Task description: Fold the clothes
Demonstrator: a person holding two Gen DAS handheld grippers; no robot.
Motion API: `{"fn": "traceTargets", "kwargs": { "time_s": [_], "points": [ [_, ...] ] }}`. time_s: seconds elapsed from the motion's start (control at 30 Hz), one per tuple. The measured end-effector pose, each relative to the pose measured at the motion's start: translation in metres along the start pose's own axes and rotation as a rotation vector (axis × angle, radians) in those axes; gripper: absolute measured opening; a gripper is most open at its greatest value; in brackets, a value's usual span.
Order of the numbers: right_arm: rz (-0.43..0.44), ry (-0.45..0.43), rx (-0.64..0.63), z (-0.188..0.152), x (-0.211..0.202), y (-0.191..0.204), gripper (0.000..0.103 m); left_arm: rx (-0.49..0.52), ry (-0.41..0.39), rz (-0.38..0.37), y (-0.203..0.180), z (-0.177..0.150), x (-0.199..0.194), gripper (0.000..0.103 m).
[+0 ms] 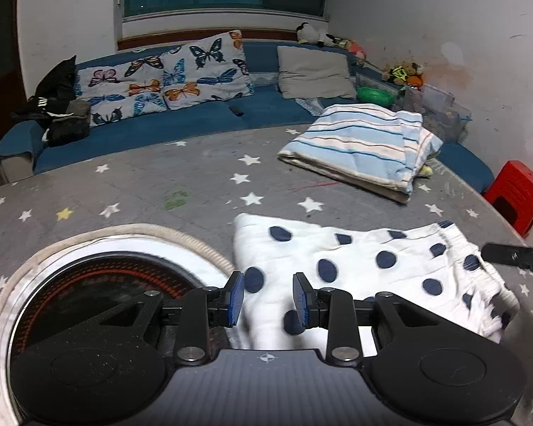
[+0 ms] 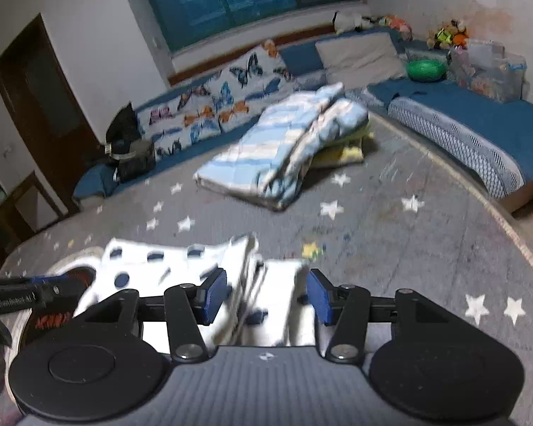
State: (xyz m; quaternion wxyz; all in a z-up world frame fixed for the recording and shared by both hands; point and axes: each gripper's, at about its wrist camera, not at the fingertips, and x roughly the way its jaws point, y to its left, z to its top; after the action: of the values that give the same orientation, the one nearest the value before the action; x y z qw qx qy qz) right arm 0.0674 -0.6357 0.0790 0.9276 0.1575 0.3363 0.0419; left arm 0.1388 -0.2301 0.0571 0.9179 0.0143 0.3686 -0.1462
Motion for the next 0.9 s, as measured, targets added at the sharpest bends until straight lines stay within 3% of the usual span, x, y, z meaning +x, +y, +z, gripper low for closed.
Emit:
{"fn": "traceTargets", "kwargs": {
  "time_s": [0.3, 0.53, 0.73, 0.9],
  "points": [
    [0.031, -0.012, -0.124, 0.015, 0.021, 0.032, 0.045, 0.026, -0.031, -0.069, -0.021, 0.019, 0.018, 0.033],
    [0.055, -0.001, -0.264, 0.013, 0.039, 0.062, 0.043, 0.006, -0.008, -0.119, -0.018, 0.025, 0.045, 0.033],
    [0.046, 0.053, -0.313, 0.003, 0.053, 0.067, 0.042, 0.006, 0.035, -0.096, -0.011, 0.019, 0.069, 0.033],
    [0.054, 0.055, -0.318, 0.000, 0.047, 0.068, 0.042, -0.012, 0.030, -0.100, -0.006, 0.014, 0.064, 0.033]
  ]
}}
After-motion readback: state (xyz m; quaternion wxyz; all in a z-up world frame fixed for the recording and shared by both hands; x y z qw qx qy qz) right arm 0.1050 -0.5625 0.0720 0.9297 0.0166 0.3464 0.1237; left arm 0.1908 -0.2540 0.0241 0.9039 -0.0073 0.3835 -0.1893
